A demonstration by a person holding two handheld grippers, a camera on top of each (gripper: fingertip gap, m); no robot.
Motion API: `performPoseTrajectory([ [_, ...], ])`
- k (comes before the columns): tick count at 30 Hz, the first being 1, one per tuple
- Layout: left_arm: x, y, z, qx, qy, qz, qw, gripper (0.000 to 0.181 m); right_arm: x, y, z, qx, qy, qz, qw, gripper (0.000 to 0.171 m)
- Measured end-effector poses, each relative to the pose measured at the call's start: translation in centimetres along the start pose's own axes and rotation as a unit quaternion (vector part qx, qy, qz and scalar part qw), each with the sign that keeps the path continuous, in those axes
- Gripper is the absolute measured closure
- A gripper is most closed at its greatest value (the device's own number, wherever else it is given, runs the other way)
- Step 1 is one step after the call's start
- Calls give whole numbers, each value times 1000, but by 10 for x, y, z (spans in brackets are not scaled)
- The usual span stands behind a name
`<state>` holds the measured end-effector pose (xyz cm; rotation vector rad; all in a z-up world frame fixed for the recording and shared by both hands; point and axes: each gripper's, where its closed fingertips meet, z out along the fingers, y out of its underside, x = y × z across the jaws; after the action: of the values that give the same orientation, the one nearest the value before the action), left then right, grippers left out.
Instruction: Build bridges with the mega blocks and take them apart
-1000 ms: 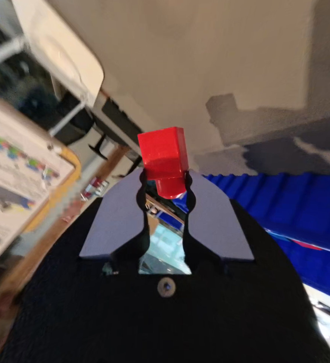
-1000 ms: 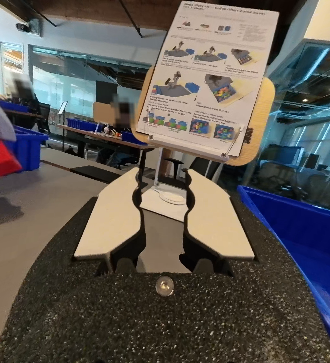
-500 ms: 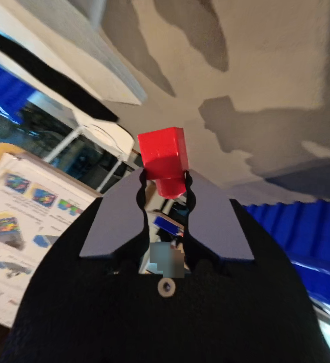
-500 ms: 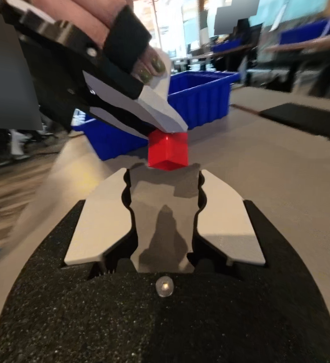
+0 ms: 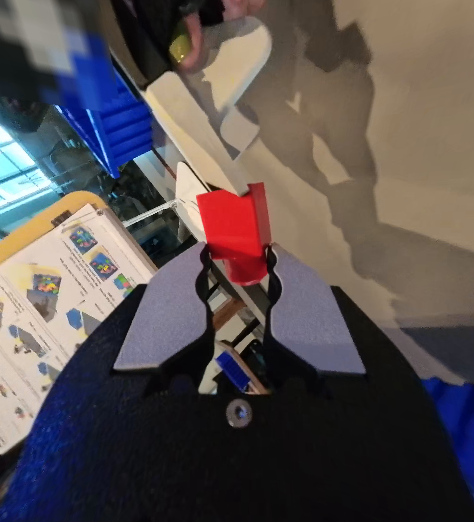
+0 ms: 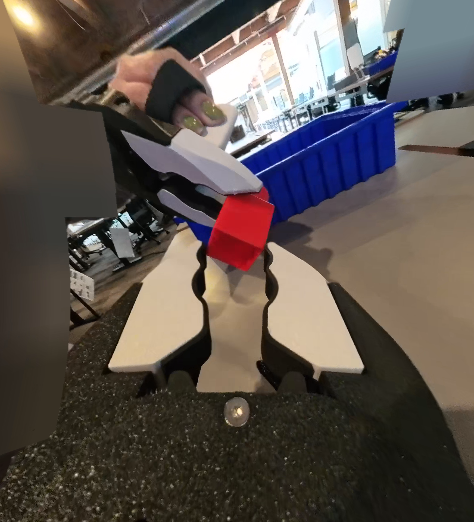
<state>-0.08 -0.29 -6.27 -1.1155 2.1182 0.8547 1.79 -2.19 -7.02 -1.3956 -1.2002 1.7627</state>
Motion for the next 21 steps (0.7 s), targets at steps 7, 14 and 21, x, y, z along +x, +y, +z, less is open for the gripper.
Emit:
performPoseTrajectory([
  [7, 1, 2, 1, -38, -33, 64, 997, 144, -3, 1, 5, 2, -27, 61, 998, 112],
  [14, -6, -4, 0, -35, -50, 48, 997, 144, 0, -1, 4, 2, -6, 42, 999, 134],
  [21, 11, 28, 6, -84, -14, -131, 988, 106, -3, -15, -9, 35, 10, -15, 999, 135],
])
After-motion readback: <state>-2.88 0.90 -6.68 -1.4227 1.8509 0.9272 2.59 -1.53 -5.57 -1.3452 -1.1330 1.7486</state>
